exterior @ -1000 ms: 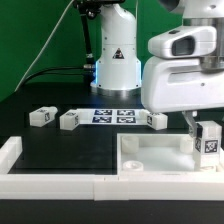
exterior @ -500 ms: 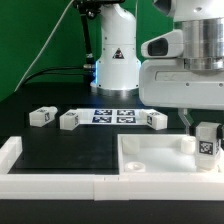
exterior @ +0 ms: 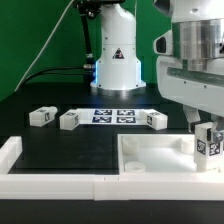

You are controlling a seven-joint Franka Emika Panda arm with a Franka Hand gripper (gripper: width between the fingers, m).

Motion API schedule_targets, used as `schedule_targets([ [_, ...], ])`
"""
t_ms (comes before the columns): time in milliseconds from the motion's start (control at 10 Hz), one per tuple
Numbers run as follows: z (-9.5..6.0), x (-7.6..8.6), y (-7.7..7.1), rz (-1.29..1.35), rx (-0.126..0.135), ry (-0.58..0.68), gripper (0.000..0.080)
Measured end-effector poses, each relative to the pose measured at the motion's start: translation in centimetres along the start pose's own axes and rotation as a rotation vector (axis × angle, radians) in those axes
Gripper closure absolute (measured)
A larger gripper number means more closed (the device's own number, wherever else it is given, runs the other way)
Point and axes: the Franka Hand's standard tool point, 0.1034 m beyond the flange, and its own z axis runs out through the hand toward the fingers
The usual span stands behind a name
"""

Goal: Assemble one leg

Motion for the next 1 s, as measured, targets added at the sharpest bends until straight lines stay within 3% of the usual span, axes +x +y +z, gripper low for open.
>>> schedule_targets([
  [300, 0.06, -0.01, 0.03, 0.031, -0.001, -0.001, 0.0506],
  [500, 0.08, -0.25, -0.02, -0.028, -0.001, -0.001, 0.0224],
  [600, 0.08, -0.30, -0.03, -0.153, -0.001, -0.001, 0.0224],
  [700, 0.08, -0.29, -0.03, -0.289, -0.002, 0.000, 0.0163],
  [1000, 0.25, -0.33, 0.03, -0.674, -0.003, -0.003, 0.0151],
])
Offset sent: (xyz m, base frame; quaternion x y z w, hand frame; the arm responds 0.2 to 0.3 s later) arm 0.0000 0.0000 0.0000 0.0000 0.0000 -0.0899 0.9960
